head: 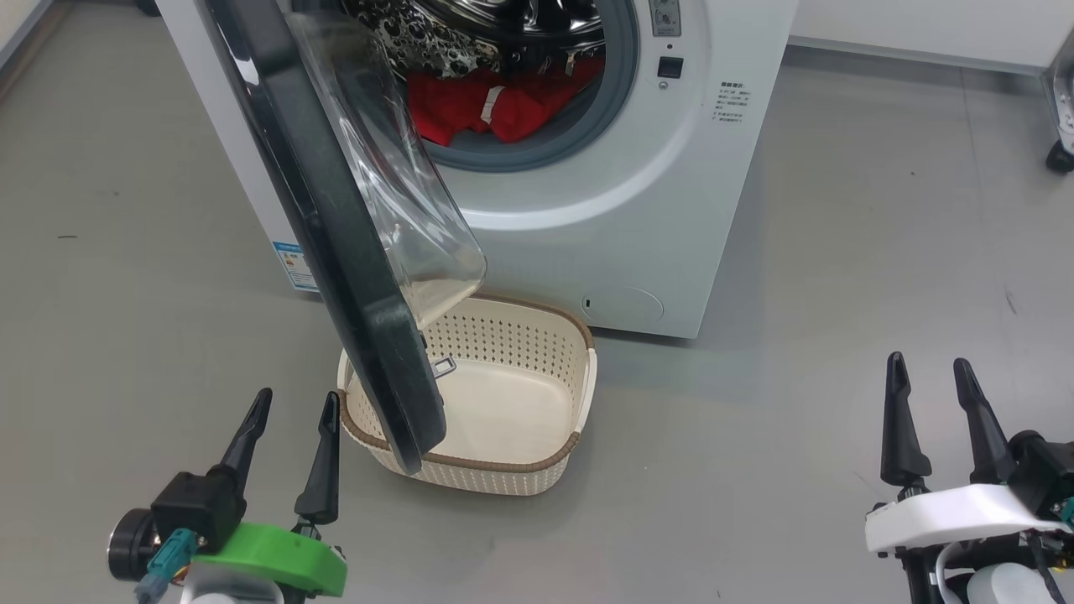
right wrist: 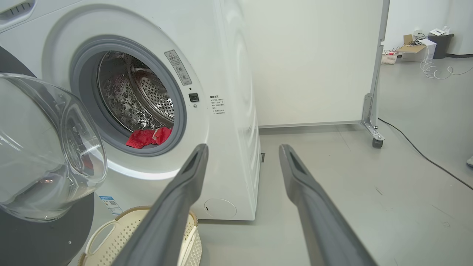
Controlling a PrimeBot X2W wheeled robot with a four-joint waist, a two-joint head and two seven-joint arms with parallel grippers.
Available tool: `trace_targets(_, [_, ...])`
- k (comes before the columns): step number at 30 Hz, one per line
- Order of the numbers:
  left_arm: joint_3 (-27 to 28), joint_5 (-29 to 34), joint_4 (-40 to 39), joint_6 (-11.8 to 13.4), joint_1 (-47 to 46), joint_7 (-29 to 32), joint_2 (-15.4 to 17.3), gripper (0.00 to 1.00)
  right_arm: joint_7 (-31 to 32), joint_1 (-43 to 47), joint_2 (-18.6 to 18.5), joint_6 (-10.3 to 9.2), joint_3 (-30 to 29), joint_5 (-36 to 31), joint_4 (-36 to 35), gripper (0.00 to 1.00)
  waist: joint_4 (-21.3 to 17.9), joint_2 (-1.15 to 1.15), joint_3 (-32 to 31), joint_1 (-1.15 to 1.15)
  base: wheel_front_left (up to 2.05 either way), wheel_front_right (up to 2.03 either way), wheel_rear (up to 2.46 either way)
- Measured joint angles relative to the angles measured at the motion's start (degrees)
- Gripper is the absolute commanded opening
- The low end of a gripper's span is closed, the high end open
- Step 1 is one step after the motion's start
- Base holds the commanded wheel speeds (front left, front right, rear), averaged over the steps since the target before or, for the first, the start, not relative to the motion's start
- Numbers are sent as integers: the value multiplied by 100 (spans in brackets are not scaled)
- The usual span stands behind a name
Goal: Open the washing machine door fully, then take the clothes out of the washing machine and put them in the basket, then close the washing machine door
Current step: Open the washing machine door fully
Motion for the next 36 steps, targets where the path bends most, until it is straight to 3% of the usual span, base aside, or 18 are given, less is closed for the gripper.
trace_targets(25, [19,0,4,0,0,0,-14,100,0,174,265,196,-210,-248,-41,100,32,0,43,0,0,0,0])
trace_targets(26, [23,0,4,0,0,0,-15,72,0,185,272,204,-215,-249,-41,100,33,0,47,0,0,0,0])
trace_targets(27, [34,0,4,0,0,0,-21,24,0,191,282,223,-223,-250,-41,100,34,0,51,0,0,0,0])
trace_targets(28, [52,0,1,0,0,0,-26,0,0,191,289,237,-229,-256,-41,100,34,0,55,0,0,0,0])
trace_targets(36, [199,19,-186,0,-7,0,-36,0,0,192,359,293,-275,-312,-41,100,35,0,88,0,0,0,0])
